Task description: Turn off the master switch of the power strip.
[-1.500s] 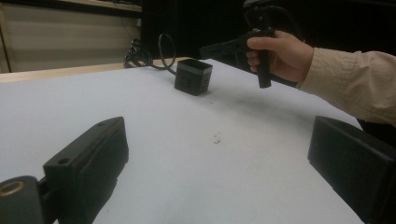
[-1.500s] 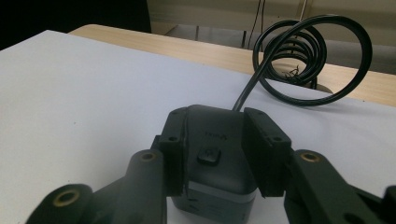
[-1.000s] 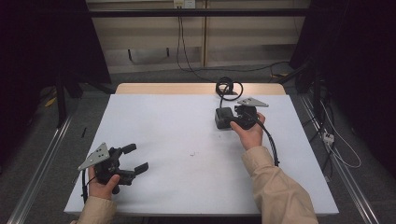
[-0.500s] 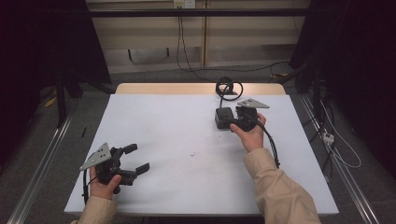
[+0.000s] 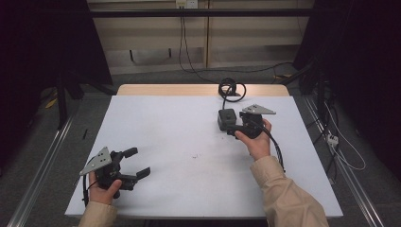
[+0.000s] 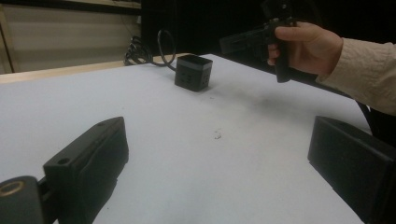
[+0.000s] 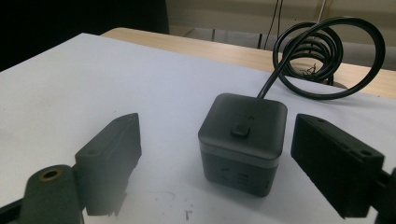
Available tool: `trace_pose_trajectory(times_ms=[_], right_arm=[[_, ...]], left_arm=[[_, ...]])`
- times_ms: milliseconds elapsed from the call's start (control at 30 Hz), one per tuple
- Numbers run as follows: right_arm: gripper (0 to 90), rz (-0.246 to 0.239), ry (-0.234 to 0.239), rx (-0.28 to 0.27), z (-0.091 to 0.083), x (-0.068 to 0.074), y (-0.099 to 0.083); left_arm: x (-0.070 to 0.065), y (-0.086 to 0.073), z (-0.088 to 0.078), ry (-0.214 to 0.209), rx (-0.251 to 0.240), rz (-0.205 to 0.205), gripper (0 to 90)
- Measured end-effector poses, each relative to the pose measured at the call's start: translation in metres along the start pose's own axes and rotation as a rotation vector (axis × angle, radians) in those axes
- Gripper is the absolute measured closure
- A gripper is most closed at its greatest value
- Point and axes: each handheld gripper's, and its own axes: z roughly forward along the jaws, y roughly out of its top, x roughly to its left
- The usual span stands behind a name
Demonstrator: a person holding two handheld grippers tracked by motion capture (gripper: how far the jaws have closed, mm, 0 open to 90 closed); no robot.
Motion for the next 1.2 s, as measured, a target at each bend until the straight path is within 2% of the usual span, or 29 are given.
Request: trace_pose_trajectory(times_ms=[200, 333, 433, 700, 933, 1200], right_arm=[[13.5, -0.028, 0.012, 0.009, -0.009, 0.002, -0.005], [12.4, -0.026, 0.024, 0.013, -0.015, 0.003, -0.009], [11.1, -0.049, 0.027, 0.011, -0.020, 0.005, -0.010], [10.3, -0.061, 0.048, 0.014, -0.031, 0.007, -0.020], [10.3, -0.087, 0.046, 0.020, -0.040, 0.004, -0.026], [10.5, -0.091, 0.063, 0.022, -0.051, 0.002, -0.033]], left_arm=[[0.000, 0.000, 0.000, 0.006, 0.000, 0.000, 4.7], [0.001, 0.000, 0.000, 0.007, 0.001, -0.001, 4.7], [0.001, 0.000, 0.001, 0.009, 0.005, 0.001, 4.7], [0.001, -0.001, 0.001, 0.010, 0.008, 0.000, 4.7], [0.001, -0.001, 0.001, 0.011, 0.009, -0.001, 4.8], [0.001, -0.001, 0.002, 0.009, 0.010, -0.001, 4.7]])
